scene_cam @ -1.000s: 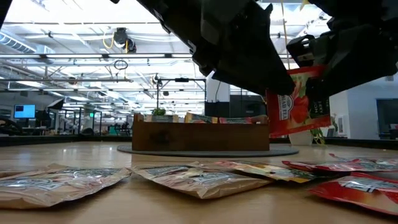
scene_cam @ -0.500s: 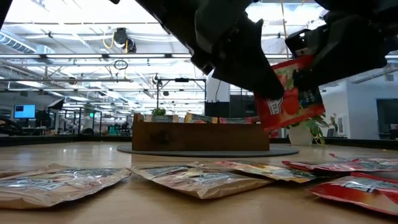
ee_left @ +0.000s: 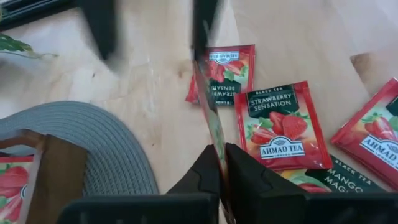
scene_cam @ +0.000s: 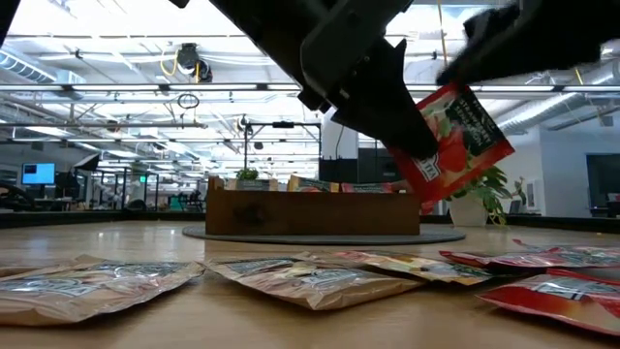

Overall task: Pick & Place Tea
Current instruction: Put the strawberry tea sachet into the right compartment of the wooden organizer

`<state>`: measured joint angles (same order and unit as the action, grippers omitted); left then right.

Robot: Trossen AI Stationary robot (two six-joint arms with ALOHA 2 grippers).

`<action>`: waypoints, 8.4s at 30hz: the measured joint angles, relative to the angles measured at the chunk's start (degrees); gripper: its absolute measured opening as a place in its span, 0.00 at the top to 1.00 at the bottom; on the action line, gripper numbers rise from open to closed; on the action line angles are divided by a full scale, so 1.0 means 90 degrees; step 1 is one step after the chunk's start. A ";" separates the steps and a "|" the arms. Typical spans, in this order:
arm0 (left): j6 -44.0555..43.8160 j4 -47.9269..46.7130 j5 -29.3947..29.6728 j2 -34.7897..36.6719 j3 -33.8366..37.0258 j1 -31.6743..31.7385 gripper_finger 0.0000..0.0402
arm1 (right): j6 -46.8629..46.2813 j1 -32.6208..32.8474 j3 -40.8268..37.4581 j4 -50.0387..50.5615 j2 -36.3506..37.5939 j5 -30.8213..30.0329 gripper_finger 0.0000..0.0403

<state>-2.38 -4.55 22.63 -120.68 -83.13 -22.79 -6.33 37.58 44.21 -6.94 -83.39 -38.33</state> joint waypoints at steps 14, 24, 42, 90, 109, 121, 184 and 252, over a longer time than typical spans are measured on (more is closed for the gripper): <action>0.0281 0.0235 0.0525 -0.0002 0.0000 -0.0007 0.97 | -0.1666 0.0599 -0.3077 -0.5076 0.0798 -0.0389 0.63; 0.0378 0.0431 0.0824 -0.0002 0.0002 0.0074 0.92 | -0.0797 0.0517 -0.2787 -0.6081 -0.0423 -0.0235 0.55; 0.0233 0.0340 0.0819 -0.0002 0.0005 0.0107 0.97 | -0.1673 0.0073 -0.2538 -0.4866 -0.0527 -0.0225 0.59; 0.1053 -0.2144 0.0419 -0.0002 0.0005 -0.0418 0.70 | -0.1145 -0.0429 -0.1521 -0.3282 -0.1442 0.2092 0.87; 0.2619 -0.1200 0.1182 -0.0835 0.0006 -0.0310 0.68 | -0.1413 -0.1044 -0.1516 -0.3538 -0.2266 0.2434 1.00; 0.2636 -0.0831 0.1181 -0.0840 0.0017 -0.0250 0.89 | -0.1301 -0.1047 -0.1525 -0.3635 -0.2273 0.2595 1.00; 0.0587 -0.0995 0.0671 0.0721 0.0032 -0.0250 0.73 | 0.0763 -0.0649 -0.1530 -0.3332 -0.0088 0.1274 1.00; -0.0981 0.0023 0.1322 0.1117 0.1761 -0.1899 0.97 | 0.0059 -0.4944 -0.0513 -0.0783 -0.0153 0.4479 1.00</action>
<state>-11.21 -4.35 34.52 -110.63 -67.29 -39.88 -5.80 -6.91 39.59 -13.98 -84.77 1.97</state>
